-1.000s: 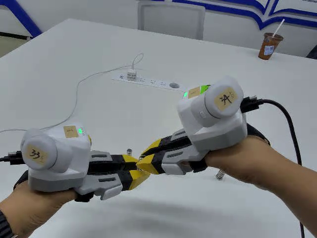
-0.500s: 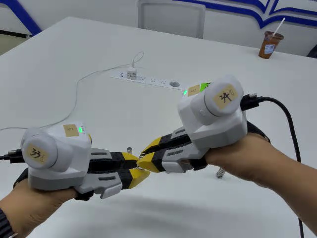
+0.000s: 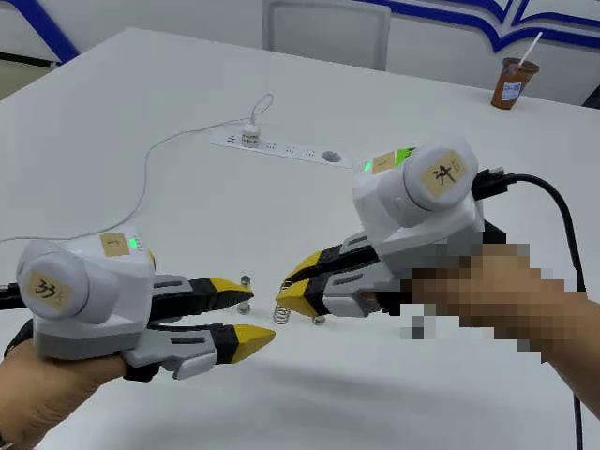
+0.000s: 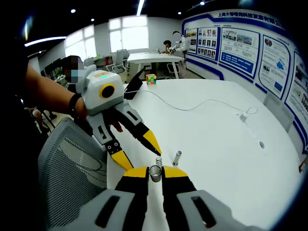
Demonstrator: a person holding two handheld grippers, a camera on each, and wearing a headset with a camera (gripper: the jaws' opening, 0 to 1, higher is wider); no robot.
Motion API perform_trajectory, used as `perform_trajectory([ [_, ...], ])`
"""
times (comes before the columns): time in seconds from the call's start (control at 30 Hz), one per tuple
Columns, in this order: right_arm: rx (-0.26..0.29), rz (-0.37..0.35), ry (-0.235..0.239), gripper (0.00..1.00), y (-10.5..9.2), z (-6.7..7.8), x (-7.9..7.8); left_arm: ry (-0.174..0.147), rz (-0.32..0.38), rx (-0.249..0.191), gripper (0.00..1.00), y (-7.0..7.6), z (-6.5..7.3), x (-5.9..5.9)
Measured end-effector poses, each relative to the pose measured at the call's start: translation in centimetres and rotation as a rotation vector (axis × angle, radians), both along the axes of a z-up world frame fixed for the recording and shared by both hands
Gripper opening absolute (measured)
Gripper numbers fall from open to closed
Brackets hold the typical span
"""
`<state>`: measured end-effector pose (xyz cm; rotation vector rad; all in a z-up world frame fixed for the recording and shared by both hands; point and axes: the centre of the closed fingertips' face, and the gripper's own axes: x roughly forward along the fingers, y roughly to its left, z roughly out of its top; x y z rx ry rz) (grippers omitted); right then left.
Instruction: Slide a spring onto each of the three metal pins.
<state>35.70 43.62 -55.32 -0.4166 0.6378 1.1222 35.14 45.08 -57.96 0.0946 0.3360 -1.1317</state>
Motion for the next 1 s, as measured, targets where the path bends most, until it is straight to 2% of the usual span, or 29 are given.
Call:
perform_trajectory([
  [0.63,-0.009,-0.114,-0.028,0.11,-4.5,1.2,2.7,0.004,0.070,-0.007,0.53,2.2,0.1,0.5],
  [0.87,-0.014,-0.149,-0.034,0.11,-5.2,0.7,3.9,0.008,0.079,-0.003,0.57,2.4,0.0,0.6],
  [1.0,-0.017,-0.161,-0.024,0.11,-5.1,-0.1,4.3,0.009,0.079,-0.002,0.58,2.4,0.0,0.6],
])
